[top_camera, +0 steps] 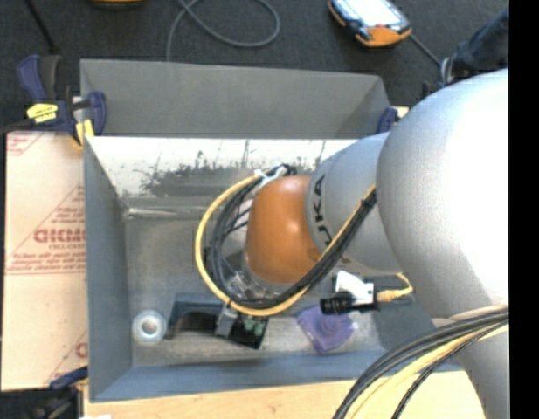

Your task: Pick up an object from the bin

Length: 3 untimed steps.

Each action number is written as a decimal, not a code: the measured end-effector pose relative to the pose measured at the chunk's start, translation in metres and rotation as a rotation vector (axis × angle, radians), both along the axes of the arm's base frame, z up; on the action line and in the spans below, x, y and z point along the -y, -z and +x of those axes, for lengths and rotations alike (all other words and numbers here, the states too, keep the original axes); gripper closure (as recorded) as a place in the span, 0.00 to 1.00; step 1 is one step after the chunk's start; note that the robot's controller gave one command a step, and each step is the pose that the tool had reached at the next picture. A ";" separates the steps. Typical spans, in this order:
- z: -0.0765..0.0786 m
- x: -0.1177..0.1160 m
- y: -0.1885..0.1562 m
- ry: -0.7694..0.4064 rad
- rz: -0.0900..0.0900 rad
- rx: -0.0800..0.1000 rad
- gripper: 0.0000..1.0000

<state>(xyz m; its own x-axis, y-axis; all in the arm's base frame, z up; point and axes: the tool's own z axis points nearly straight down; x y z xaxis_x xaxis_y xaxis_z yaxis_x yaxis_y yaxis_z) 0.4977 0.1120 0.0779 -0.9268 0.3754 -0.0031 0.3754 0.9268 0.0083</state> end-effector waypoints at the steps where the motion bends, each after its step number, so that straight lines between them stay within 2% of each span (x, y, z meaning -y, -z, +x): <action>1: -0.002 0.002 -0.016 0.000 -0.006 -0.010 1.00; 3: -0.002 0.003 -0.036 0.000 -0.007 -0.006 1.00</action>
Offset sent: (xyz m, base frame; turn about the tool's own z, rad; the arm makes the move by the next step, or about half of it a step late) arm -0.0003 0.0002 0.0042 0.0000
